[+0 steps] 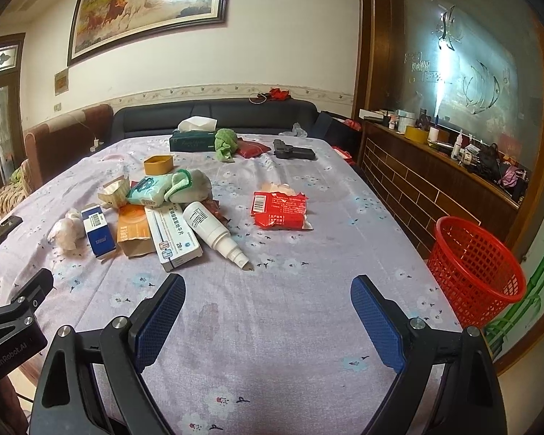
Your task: Collect trash
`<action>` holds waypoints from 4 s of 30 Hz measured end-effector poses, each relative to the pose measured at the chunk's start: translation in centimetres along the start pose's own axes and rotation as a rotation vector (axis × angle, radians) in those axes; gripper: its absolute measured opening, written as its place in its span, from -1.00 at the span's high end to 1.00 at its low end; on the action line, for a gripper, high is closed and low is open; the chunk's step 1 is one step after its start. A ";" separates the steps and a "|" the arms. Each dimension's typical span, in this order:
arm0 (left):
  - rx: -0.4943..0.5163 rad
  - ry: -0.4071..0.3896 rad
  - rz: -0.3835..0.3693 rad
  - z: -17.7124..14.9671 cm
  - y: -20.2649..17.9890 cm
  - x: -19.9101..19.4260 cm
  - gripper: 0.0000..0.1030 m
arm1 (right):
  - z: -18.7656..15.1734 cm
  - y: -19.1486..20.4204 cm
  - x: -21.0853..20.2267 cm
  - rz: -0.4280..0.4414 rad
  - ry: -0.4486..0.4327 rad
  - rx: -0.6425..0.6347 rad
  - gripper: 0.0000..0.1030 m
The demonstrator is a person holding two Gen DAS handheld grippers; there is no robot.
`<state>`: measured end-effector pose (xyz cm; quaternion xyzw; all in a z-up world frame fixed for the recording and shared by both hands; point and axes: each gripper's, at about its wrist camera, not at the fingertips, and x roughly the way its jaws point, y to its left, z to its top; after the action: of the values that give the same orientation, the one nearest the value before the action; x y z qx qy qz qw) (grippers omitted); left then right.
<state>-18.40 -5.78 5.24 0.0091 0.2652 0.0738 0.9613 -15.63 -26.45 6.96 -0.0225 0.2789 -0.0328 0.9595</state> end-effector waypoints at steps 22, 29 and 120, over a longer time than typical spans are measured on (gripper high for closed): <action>-0.004 0.021 -0.011 0.0 0.4 0.6 -1.00 | -0.3 0.1 0.5 0.026 0.024 0.005 -0.75; -0.056 0.090 -0.043 1.5 3.0 2.3 -1.00 | -0.4 0.5 0.7 0.080 0.043 0.003 -0.63; 0.372 0.206 -0.768 9.7 -24.0 2.8 0.29 | 3.5 -21.4 2.9 0.195 0.138 0.452 0.35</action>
<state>-7.76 -28.92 10.74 0.0752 0.3528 -0.3377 0.8694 -12.37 -47.87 9.67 0.2220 0.3303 -0.0030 0.9174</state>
